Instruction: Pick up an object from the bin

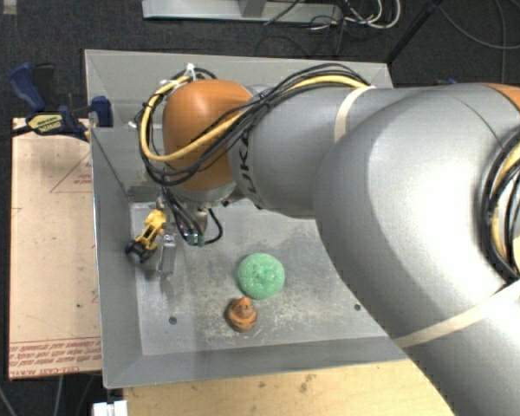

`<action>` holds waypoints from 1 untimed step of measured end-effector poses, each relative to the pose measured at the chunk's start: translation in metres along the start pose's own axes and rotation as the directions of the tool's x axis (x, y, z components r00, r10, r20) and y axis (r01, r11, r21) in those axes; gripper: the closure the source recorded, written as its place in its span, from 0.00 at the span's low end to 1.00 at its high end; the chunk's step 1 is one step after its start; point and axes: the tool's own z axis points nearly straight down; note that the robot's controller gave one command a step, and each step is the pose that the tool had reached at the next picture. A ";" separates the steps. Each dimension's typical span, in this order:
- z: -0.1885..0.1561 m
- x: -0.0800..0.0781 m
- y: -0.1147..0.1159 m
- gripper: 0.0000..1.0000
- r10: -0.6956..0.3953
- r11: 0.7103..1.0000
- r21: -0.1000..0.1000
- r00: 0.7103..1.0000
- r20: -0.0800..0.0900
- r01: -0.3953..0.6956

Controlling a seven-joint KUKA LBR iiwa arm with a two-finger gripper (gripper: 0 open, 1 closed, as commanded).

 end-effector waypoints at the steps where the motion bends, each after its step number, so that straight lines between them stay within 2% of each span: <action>1: 0.010 0.002 0.009 1.00 -0.029 1.000 0.004 1.000 0.003 0.029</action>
Offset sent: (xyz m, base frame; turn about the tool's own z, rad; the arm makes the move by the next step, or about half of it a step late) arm 0.0000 0.0000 0.0000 0.0000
